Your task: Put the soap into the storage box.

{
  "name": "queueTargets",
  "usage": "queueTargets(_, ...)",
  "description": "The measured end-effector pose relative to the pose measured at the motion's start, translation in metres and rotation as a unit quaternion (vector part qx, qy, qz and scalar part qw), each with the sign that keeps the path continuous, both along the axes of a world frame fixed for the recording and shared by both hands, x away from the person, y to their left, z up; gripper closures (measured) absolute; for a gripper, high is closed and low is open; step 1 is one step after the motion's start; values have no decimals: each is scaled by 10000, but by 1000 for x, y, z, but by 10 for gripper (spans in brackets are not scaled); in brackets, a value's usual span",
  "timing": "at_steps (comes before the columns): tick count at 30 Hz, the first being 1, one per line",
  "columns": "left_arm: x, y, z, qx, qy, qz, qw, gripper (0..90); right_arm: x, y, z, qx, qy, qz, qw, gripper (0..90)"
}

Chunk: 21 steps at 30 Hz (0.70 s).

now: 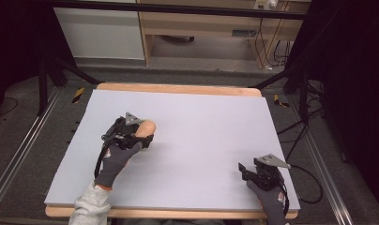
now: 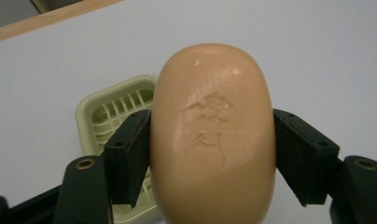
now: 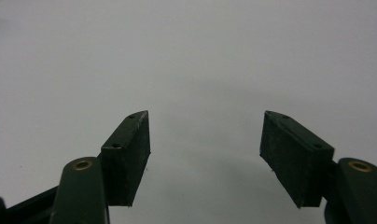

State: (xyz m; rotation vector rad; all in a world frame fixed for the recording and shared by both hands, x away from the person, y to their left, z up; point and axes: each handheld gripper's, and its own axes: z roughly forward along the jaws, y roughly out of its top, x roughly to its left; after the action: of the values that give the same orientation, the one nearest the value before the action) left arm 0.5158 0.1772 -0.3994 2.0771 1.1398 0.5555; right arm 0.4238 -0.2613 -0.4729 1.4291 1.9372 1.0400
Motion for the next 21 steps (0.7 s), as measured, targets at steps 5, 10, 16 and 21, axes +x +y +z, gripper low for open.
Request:
queueTargets(5, 6, 4, -3, 10, 43, 88, 10000, 318, 0, 0, 0, -10, 3, 2, 10000, 333)
queueTargets(10, 12, 11, -6, -29, 85, 207, 9997, 318, 0, 0, 0, -26, -6, -1, 10000, 333)
queueTargets(16, 17, 19, -8, -79, 102, 342, 9993, 318, 1, 0, 0, -24, -6, -6, 10000, 333)
queueTargets(21, 21, 21, -11, -48, 102, 392, 9992, 318, 1, 0, 0, -17, 6, -16, 10000, 333)
